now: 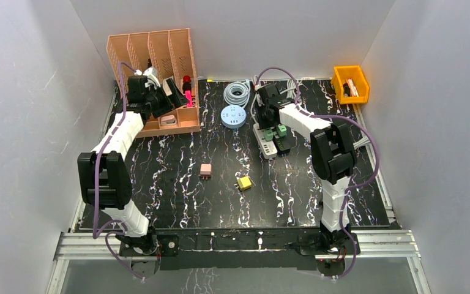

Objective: Pull the plug off the socket

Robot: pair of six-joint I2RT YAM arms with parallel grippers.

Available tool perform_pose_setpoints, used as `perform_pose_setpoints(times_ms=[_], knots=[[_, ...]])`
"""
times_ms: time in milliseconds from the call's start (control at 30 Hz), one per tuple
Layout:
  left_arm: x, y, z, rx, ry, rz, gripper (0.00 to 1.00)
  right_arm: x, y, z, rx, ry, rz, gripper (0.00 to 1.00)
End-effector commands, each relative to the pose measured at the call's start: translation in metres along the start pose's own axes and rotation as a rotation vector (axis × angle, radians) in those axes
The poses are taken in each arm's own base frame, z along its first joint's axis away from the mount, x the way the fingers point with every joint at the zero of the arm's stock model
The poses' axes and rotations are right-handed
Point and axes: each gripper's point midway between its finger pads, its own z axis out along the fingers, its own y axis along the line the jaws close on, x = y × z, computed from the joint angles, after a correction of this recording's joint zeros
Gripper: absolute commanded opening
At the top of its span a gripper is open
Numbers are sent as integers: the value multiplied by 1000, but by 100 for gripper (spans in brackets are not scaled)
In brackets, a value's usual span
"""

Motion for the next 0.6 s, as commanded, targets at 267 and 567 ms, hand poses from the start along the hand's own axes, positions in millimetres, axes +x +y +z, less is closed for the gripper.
perform_pose_setpoints(times_ms=[267,567], knots=[[41,-90,16,259,98,118,91,-58,35,-52,-197,-218,55,0],[104,-145,57,377,240,70,93,-97,50,-99,-296,-352,63,0]])
